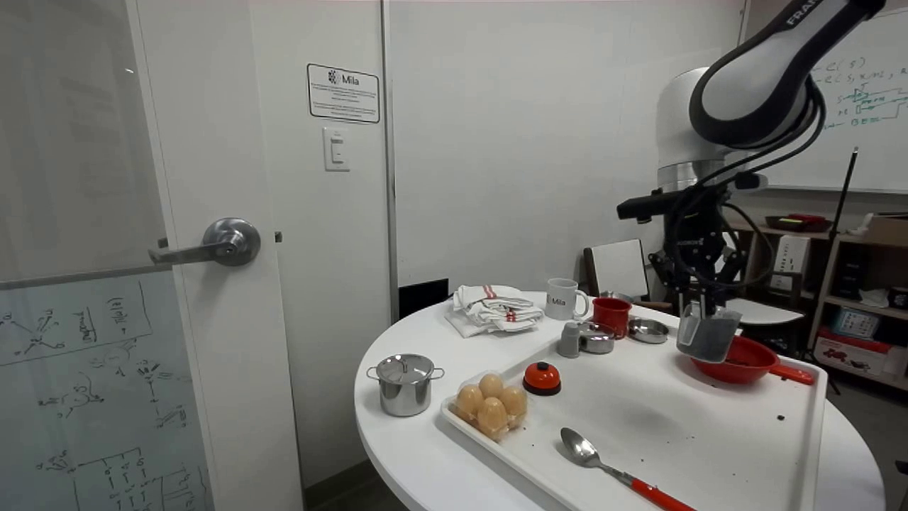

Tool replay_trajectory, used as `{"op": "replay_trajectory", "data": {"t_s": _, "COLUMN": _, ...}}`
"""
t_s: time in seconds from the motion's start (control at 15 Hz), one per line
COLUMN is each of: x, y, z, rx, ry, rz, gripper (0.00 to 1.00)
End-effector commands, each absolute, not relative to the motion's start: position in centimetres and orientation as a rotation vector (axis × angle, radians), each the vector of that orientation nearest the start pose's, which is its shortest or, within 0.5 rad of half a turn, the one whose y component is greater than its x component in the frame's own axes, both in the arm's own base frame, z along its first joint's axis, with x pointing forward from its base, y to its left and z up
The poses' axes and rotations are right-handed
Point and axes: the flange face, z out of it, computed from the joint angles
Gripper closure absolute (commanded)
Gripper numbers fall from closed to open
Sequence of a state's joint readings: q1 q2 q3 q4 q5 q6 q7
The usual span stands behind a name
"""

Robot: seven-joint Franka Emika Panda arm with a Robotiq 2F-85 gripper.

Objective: Pour some of the contents in the clear jug into the red bowl

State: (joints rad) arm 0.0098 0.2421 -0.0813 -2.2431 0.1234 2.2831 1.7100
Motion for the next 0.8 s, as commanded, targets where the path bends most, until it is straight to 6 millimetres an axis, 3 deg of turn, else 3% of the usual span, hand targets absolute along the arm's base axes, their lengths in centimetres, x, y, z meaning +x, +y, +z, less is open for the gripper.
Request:
{"op": "replay_trajectory", "data": {"t_s": 0.0, "x": 54.7, "y": -1.3, "z": 22.2, "rx": -1.911, "ry": 2.824, "rz": 0.259, "gripper": 0.93}}
{"op": "replay_trajectory", "data": {"t_s": 0.33, "x": 56.5, "y": 1.2, "z": 18.9, "rx": -1.831, "ry": 2.974, "rz": 0.293, "gripper": 0.93}}
{"op": "replay_trajectory", "data": {"t_s": 0.73, "x": 58.7, "y": 0.9, "z": 15.6, "rx": -1.548, "ry": 3.090, "rz": 0.171, "gripper": 0.93}}
